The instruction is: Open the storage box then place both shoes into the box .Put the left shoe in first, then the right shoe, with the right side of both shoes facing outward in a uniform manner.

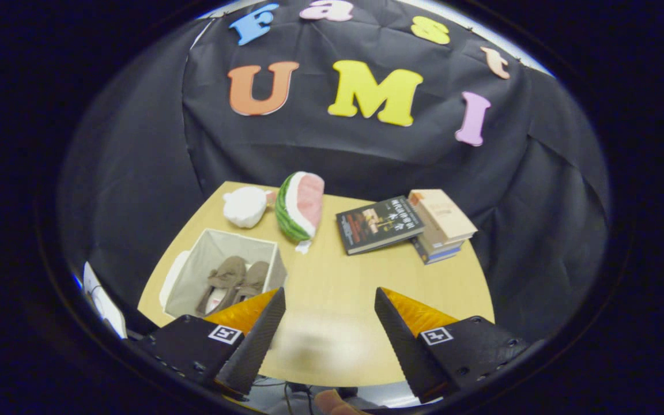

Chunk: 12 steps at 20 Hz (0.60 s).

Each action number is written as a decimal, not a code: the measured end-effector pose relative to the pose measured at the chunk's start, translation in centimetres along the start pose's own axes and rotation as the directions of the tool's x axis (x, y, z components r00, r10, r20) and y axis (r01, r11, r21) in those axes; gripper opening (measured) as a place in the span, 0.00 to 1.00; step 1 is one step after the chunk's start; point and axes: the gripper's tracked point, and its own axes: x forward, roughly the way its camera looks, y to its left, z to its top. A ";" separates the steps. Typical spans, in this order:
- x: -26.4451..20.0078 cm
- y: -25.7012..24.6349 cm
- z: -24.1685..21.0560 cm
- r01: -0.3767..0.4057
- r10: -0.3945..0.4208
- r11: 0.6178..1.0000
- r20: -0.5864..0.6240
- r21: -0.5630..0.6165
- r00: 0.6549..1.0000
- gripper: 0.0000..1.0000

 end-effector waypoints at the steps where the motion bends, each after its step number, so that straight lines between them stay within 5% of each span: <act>1: -0.7 -1.8 0.8 0.024 -0.025 1.000 0.048 0.012 0.999 0.96; 4: -3.0 -6.1 3.7 0.076 -0.084 0.996 0.206 0.045 0.975 0.96; 8: -5.4 -8.8 5.0 0.065 -0.085 0.995 0.273 0.080 0.958 0.96; 12: -7.4 -11.2 7.5 0.068 -0.123 0.987 0.418 0.144 0.900 0.96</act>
